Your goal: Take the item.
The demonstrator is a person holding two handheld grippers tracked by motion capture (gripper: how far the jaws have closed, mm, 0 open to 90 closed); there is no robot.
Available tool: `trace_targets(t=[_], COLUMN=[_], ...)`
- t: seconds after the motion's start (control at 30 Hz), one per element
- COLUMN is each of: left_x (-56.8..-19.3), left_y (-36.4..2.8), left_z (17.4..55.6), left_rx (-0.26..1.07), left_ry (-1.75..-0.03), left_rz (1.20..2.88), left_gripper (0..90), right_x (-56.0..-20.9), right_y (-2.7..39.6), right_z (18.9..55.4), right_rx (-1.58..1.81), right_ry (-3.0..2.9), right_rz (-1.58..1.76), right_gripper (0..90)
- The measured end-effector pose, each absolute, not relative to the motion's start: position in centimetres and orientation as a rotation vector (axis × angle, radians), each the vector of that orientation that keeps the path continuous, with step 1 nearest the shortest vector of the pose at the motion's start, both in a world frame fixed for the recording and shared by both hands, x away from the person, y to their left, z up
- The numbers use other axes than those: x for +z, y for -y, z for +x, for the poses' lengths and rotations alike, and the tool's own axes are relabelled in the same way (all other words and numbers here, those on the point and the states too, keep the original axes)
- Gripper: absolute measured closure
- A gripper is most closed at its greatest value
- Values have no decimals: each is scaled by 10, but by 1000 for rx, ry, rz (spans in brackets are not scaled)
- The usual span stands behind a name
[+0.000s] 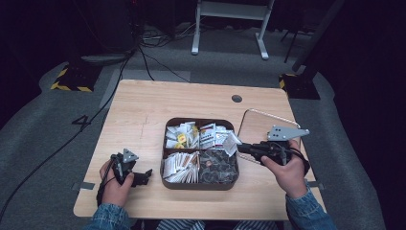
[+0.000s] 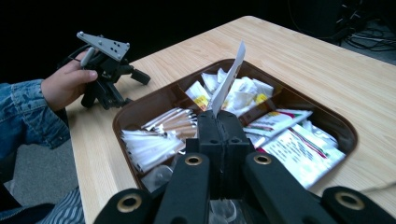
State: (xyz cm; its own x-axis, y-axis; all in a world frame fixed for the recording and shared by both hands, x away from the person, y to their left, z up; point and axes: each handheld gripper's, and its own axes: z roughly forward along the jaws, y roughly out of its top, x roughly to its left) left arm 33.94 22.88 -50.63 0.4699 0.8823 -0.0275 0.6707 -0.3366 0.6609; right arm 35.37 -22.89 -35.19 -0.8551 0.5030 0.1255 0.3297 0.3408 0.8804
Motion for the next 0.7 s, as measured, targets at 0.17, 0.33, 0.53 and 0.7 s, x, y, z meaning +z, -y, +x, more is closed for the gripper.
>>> trace_targets(t=[0.17, 0.33, 0.53, 0.7], left_x=[-506, -506, -506, -506], left_y=[-229, -229, -229, -229], left_z=[339, 339, 339, 339], left_rx=[452, 452, 452, 452], left_ry=[-1283, -1283, -1283, -1283], left_rz=[2112, 2112, 2112, 2112], left_gripper=[1, 1, 1, 1], right_x=[-349, -351, -360, -372], right_y=[242, 253, 268, 279], right_z=[351, 351, 353, 355], right_rx=[1510, 1478, 1441, 1413], right_ry=[-2421, -2415, -2401, -2399], right_rz=[777, 800, 841, 883], right_gripper=[900, 900, 900, 900])
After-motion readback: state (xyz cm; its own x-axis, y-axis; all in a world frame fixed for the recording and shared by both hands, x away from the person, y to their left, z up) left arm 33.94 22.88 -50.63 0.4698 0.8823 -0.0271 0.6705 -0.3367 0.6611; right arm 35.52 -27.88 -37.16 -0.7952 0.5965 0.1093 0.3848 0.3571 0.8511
